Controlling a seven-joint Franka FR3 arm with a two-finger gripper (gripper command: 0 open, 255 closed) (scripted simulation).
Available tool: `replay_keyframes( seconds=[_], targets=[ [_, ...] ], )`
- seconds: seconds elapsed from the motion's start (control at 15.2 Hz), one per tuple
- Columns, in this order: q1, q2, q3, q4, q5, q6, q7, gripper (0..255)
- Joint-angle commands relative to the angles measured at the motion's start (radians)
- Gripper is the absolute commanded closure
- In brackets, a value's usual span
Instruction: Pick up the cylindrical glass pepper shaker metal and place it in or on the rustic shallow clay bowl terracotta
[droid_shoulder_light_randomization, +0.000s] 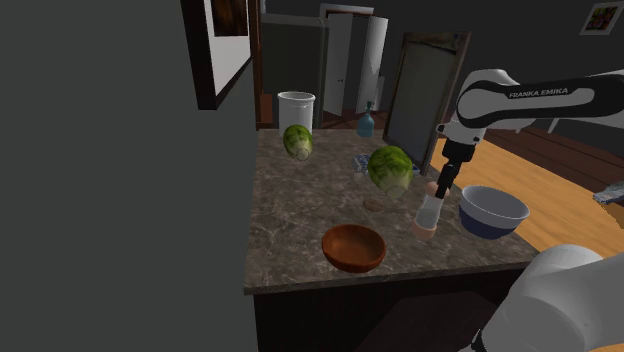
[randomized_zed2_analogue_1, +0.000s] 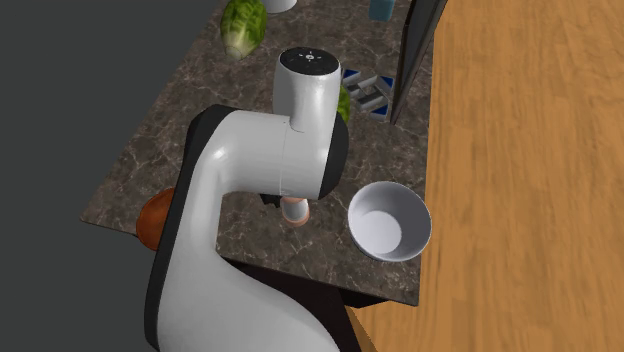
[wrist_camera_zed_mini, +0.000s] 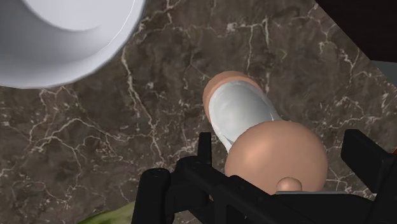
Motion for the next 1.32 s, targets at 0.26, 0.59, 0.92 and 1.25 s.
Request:
replay_keyframes(
  seconds=[0.26,0.59,0.92,1.25],
  targets=[
    [0.0,0.0,0.0,0.0,0.0,0.0,0.0,255],
    [0.0,0.0,0.0,-0.001,0.0,0.001,0.0,255],
    [0.001,-0.004,0.006,0.023,0.004,-0.027,0.002,255],
    [0.005,-0.01,0.021,0.085,0.014,-0.095,0.005,255]
  ],
)
